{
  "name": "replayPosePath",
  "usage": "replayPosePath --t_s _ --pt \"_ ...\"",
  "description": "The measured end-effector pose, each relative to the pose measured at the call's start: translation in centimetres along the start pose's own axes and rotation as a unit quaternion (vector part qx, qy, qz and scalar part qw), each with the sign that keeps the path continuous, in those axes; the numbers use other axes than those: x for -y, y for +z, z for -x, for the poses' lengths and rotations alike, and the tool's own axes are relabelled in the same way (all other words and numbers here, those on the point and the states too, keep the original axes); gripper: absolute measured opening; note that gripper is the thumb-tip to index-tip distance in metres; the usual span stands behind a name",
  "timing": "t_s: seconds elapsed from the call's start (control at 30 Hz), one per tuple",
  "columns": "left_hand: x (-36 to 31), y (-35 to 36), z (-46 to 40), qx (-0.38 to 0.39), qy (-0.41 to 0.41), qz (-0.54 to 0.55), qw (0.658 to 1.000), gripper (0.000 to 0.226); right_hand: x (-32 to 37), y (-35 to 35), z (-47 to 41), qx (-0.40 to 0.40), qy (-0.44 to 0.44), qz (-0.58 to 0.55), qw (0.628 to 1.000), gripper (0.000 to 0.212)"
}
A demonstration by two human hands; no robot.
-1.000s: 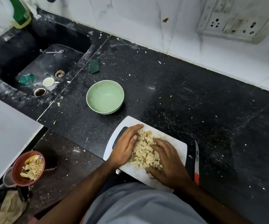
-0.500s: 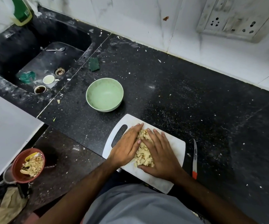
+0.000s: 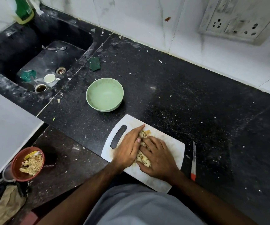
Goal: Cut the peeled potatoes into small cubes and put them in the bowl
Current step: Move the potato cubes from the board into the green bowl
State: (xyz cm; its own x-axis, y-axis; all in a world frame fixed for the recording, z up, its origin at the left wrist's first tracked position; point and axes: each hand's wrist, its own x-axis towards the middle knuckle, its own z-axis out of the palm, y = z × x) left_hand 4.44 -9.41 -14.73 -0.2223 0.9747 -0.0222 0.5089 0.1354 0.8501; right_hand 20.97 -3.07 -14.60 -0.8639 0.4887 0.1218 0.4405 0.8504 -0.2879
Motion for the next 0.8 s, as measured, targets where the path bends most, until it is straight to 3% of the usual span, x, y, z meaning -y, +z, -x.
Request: replayPosePath --t_s 0.27,0.53,0.8 --pt "0.0 0.0 -0.1 -0.004 0.012 0.008 1.0 0.052 0.0 0.0 -0.6 -0.01 -0.017 0.031 0.999 0.056" --pt "-0.5 -0.5 -0.1 0.001 0.025 0.001 1.0 0.052 -0.2 0.4 -0.1 -0.053 -0.023 0.04 0.998 0.04" --pt "-0.9 -0.7 -0.1 -0.009 0.012 0.036 0.999 0.051 -0.4 -0.5 -1.8 -0.032 -0.043 0.073 0.996 0.032"
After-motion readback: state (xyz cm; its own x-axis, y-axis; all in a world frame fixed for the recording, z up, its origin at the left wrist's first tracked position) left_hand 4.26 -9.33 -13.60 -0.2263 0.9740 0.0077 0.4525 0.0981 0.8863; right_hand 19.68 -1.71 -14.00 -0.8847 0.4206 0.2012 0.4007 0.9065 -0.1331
